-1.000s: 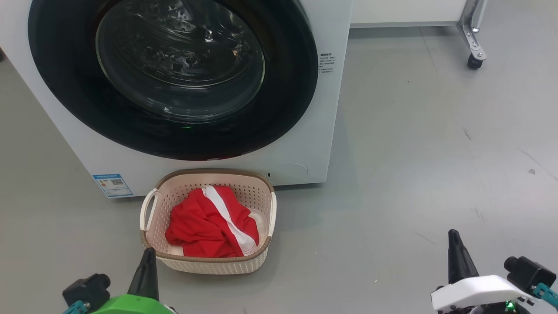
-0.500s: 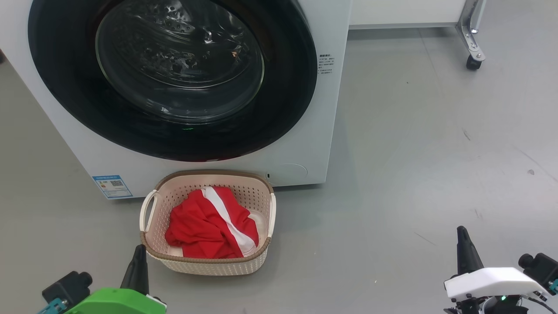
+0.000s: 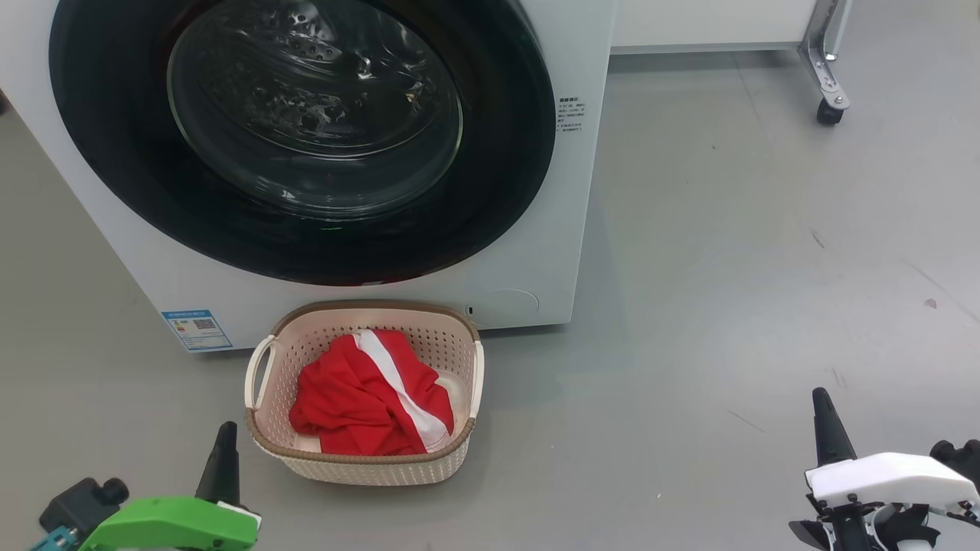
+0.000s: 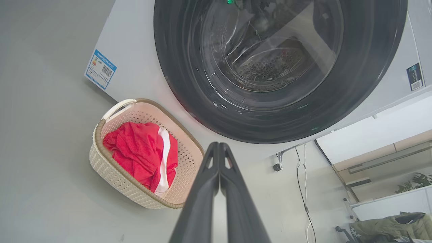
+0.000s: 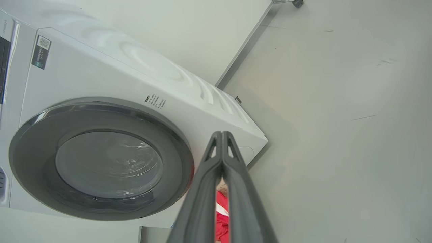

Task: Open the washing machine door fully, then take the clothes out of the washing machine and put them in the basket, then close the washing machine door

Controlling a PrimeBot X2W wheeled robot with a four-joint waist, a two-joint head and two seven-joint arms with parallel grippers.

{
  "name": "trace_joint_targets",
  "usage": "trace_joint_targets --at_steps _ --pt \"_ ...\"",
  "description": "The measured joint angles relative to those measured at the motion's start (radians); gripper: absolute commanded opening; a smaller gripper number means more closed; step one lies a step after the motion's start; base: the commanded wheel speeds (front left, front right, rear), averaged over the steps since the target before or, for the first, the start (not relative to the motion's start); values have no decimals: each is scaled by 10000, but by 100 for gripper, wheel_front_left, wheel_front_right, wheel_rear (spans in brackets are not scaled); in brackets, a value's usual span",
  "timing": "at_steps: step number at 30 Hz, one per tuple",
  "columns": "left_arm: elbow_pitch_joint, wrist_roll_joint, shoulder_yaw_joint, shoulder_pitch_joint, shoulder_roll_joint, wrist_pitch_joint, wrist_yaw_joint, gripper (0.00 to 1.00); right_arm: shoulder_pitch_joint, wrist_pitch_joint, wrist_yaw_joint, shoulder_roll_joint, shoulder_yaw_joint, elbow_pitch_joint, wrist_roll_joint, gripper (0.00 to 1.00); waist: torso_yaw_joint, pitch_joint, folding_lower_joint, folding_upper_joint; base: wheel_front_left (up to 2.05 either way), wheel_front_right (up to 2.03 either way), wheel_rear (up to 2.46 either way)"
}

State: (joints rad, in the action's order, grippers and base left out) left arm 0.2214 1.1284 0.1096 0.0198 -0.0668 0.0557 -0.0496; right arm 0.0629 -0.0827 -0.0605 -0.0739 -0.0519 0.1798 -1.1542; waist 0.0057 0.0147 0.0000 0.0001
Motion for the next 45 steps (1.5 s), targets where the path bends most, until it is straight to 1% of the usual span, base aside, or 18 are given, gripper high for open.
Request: trace_joint_targets --at_steps 5,14,18,33,38,45 --pt "65 871 -165 -45 -25 -171 -88 0 -175 161 -96 -42 123 117 -825 0 -8 -17 0 0 0 0 0" --pt "155 2048 -449 -231 -46 -456 -265 0 -410 407 -182 -84 313 268 -2034 0 -21 -43 0 0 0 0 0" --pt "209 2516 -548 -270 -50 -548 -278 0 -471 529 -259 -130 405 353 -2571 0 -27 -55 0 0 0 0 0" --pt "324 4575 -1043 -541 -65 -963 -602 0 -871 966 -439 -228 723 610 -4581 0 -48 -98 0 0 0 0 0" --pt "366 5225 -1156 -637 -75 -1076 -631 0 -1030 1085 -506 -249 821 694 -5231 0 -55 -111 0 0 0 0 0" --pt "405 5279 -1187 -646 -79 -1078 -702 0 -1058 1085 -518 -267 834 754 -5267 0 -55 -113 0 0 0 0 0"
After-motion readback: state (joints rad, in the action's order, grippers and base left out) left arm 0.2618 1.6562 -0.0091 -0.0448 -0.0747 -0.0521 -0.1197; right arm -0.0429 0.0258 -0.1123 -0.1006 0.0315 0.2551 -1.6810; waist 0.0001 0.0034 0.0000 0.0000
